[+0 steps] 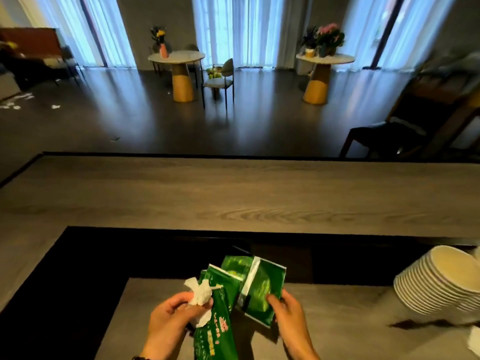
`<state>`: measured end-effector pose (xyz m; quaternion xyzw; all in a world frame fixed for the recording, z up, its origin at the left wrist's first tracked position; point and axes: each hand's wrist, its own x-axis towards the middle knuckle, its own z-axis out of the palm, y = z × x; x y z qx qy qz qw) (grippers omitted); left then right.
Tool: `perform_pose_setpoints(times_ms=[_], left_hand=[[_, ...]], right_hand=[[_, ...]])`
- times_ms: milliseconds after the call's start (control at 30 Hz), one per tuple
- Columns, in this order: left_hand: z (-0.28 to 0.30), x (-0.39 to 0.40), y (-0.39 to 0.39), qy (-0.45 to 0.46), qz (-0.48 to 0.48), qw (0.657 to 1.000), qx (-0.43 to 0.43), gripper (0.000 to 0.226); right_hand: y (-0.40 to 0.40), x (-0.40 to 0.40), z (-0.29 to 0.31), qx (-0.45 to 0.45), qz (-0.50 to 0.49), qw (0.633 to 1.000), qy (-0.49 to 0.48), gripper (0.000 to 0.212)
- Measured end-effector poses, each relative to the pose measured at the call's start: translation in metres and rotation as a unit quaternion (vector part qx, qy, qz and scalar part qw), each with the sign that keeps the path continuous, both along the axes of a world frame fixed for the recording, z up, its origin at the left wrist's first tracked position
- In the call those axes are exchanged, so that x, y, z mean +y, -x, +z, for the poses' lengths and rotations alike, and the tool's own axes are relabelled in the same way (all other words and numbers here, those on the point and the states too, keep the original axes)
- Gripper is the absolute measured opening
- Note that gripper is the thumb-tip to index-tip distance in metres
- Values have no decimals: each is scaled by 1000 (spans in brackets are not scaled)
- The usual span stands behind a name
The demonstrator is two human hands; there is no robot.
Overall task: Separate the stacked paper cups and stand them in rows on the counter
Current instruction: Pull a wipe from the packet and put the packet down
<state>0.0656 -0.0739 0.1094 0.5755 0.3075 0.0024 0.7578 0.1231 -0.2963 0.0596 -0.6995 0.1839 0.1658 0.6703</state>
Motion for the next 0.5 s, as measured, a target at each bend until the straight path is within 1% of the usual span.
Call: perform_pose_setpoints(times_ms=[100, 133, 233, 333, 433, 500], left_hand=[[25, -18, -10, -21, -53, 998, -10, 36], [29, -22, -15, -21, -62, 998, -22, 31], [51, -37, -34, -45, -108, 989, -87, 29], [81, -54, -47, -57, -193, 971, -130, 24], [106, -80, -48, -41, -320, 933, -158, 21], [115, -98, -49, -52, -365, 911, -186, 25]], right_hand=[[36, -13, 35, -33, -59, 994, -82, 26], [42, -14, 45, -49, -64, 992, -100, 25], [58, -18, 81, -115, -115, 982, -95, 18], [75, -22, 120, -171, -158, 967, -105, 15], [104, -32, 142, -184, -223, 954, -77, 26], [122, -40, 157, -211, -249, 944, -59, 24]])
